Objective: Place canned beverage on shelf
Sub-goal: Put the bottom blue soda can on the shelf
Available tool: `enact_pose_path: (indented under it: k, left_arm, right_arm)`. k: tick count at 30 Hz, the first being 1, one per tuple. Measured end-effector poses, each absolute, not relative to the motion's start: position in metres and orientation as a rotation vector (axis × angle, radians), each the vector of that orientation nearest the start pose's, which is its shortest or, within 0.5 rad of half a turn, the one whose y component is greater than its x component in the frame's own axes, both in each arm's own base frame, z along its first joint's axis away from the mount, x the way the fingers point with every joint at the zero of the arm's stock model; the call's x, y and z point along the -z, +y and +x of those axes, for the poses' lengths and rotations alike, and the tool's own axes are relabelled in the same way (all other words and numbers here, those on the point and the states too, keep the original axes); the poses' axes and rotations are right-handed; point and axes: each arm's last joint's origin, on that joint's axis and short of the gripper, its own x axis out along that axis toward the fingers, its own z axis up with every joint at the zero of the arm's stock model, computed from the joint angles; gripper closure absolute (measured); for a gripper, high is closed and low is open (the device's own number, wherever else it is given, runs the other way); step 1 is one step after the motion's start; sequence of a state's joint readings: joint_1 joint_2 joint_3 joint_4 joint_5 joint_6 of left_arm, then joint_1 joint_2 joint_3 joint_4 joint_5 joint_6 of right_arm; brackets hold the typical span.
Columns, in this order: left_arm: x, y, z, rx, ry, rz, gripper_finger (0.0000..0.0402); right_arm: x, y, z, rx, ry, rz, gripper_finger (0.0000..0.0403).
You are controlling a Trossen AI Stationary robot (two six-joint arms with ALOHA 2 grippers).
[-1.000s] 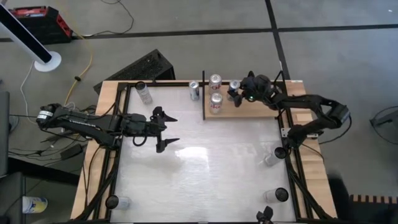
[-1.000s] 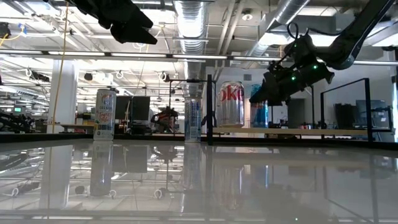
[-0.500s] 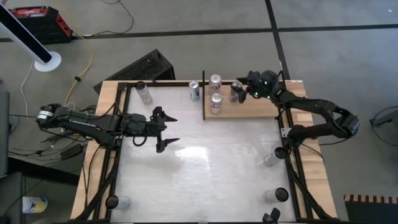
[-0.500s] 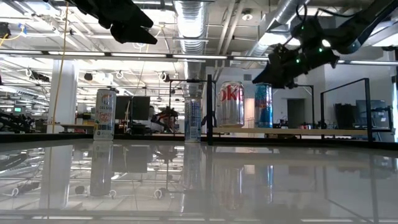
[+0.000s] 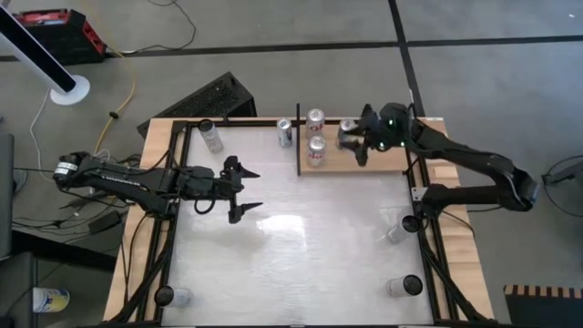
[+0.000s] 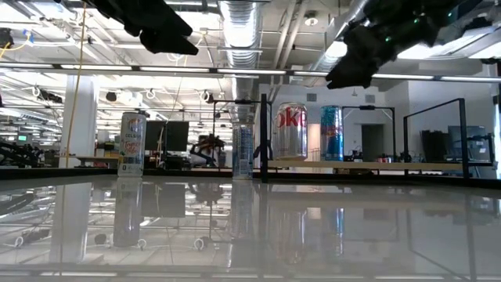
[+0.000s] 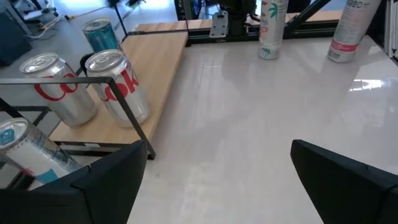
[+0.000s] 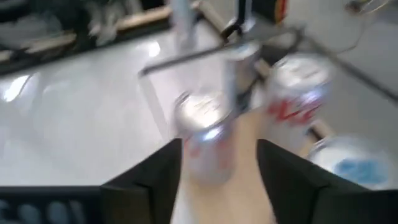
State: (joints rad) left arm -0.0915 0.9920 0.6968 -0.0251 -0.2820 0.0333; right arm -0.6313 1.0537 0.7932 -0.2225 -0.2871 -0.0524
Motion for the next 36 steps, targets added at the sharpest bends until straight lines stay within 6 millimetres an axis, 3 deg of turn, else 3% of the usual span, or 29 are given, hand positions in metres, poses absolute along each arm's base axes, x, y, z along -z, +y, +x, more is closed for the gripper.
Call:
enact_pose_path:
  k: [4, 7, 9, 21, 36]
  left_arm:
    - [-0.281, -0.009, 0.218, -0.195, 0.315, 0.101, 0.0019]
    - [-0.283, -0.007, 0.219, -0.192, 0.298, 0.097, 0.0019]
    - [-0.283, -0.007, 0.219, -0.184, 0.294, 0.095, 0.0019]
    - [-0.283, -0.007, 0.219, -0.176, 0.297, 0.091, 0.0019]
    - [-0.282, -0.002, 0.219, -0.195, 0.302, 0.092, 0.0019]
  right_arm:
    - [-0.273, -0.112, 0.189, 0.359, 0.584, 0.167, 0.0273]
    - [-0.263, -0.114, 0.194, 0.464, 0.667, 0.141, 0.0357]
    - [-0.256, -0.118, 0.197, 0.508, 0.709, 0.138, 0.0385]
    - [-0.219, -0.150, 0.205, 0.634, 0.867, 0.185, 0.0387]
    - [-0.219, -0.173, 0.205, 0.701, 0.775, 0.155, 0.0386]
